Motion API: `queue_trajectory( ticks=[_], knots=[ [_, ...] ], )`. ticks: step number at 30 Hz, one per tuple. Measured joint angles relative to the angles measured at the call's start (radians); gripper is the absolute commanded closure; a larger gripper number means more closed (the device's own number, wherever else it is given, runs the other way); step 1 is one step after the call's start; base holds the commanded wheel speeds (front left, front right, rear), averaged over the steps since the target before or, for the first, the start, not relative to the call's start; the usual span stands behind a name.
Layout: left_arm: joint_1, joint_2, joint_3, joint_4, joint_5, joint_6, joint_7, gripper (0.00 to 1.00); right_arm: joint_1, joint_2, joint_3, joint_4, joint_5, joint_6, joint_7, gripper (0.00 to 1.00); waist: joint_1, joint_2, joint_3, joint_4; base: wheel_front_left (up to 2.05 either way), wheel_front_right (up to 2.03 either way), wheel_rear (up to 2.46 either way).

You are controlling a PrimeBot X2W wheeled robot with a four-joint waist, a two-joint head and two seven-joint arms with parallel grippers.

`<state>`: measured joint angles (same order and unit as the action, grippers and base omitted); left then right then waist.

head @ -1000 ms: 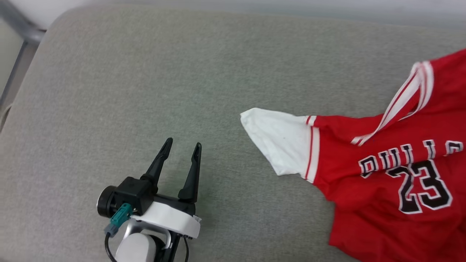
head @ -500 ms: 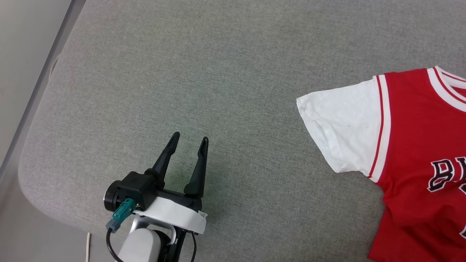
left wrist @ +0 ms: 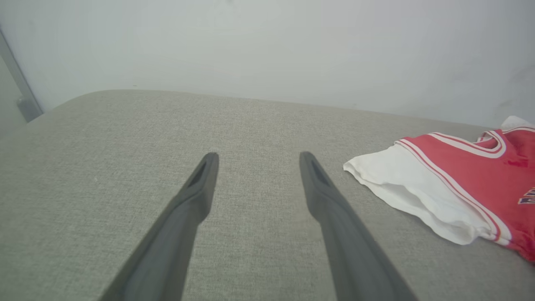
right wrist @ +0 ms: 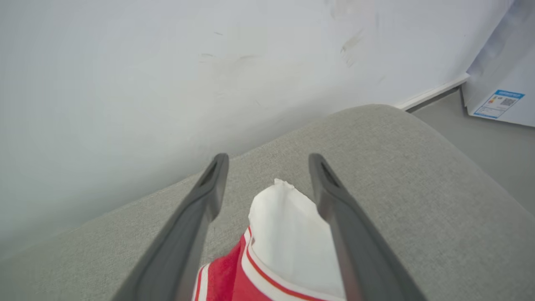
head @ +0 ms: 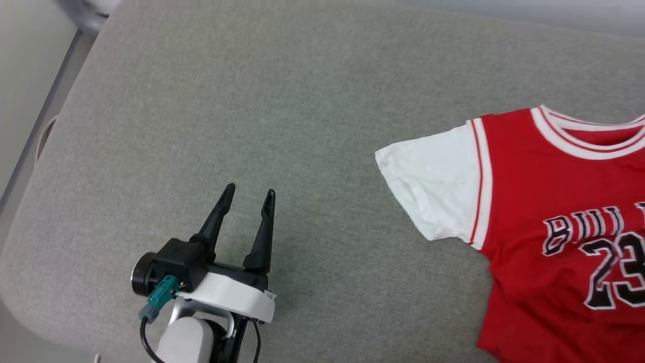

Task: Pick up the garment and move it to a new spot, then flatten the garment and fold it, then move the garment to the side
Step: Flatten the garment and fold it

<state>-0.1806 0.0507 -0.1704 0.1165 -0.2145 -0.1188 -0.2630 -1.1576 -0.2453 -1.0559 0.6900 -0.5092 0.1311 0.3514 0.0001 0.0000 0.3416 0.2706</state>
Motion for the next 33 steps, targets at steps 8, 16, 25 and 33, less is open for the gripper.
queue_trajectory(
  ticks=[8, 16, 25, 33],
  knots=[
    [0.036, -0.001, 0.041, 0.005, 0.01, -0.005, 0.0, 0.0, 0.149, -0.013, 0.402, 0.144, 0.25, 0.0, -0.216, 0.0, -0.0001, 0.0, -0.1, -0.079, 0.0, 0.0, 0.0],
    [0.079, -0.001, 0.05, 0.007, 0.012, -0.009, 0.0, 0.0, 0.395, -0.057, 0.858, 0.007, 0.639, 0.0, -0.375, 0.0, -0.0002, 0.0, -0.196, -0.156, 0.0, 0.0, 0.0],
    [0.119, 0.0, 0.065, 0.0, -0.002, -0.01, 0.0, 0.0, 0.758, -0.135, 1.042, -0.393, 0.865, 0.0, -0.459, 0.0, -0.0003, 0.0, -0.265, -0.231, 0.0, 0.0, 0.0],
    [0.135, 0.0, 0.059, 0.001, -0.056, -0.01, 0.0, 0.0, 1.001, -0.048, 1.018, -0.567, 0.869, 0.0, -0.493, 0.0, -0.0003, 0.0001, -0.301, -0.26, 0.0, 0.0, 0.0]
  ],
)
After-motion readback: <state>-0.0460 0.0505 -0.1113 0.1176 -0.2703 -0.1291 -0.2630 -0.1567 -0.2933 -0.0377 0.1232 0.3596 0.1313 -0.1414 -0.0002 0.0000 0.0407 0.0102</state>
